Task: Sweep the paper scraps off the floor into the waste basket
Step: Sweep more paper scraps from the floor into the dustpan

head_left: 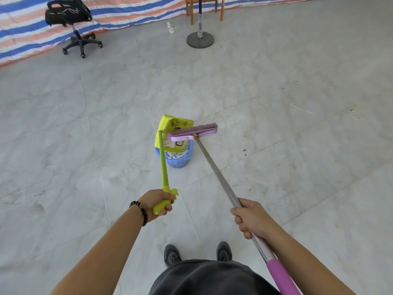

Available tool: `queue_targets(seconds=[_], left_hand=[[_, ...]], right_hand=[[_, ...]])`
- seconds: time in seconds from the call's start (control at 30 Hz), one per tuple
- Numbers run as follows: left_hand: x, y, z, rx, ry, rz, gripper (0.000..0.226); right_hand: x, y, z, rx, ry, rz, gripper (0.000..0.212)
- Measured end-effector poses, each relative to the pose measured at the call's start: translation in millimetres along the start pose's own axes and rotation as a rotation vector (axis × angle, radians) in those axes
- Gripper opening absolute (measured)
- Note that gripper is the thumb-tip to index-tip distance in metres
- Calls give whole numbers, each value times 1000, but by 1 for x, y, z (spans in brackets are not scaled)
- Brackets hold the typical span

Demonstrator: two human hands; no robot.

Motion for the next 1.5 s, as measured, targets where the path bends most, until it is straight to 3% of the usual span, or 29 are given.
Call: queue_targets(seconds=[0.2, 0.37, 0.77, 0.93, 1.03, 1.3, 1.5], left_hand=[[-10, 3, 2, -26, 8, 49, 13], [-19, -9, 6, -90, 3, 116, 6], [-24, -7, 7, -64, 26, 125, 5], [-25, -10, 7, -107, 27, 61, 11], [-21, -17, 8, -154, 39, 11, 15], [-35, -37, 12, -208, 107, -21, 23], [-47, -24, 24, -151, 202, 180, 13]], right_hand=[[19, 39, -24, 35, -2, 74, 8], [24, 38, -35, -59, -56, 233, 6], [33, 53, -36, -57, -132, 331, 20], [40, 53, -43, -159, -167, 490, 8], [33, 41, -43, -244, -186, 616, 12], [23, 21, -40, -118, -79, 213, 15], [34, 30, -31, 82, -8, 5, 6]])
Point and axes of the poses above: each hand's wrist, its own z-axis away from the middle knuckle, its own y-axis out of the palm, x = y × z, the point moved 9 cm from there along -z, towards the middle knuckle, and after that the axes turned 15 degrees about y, right-handed, at the moved point
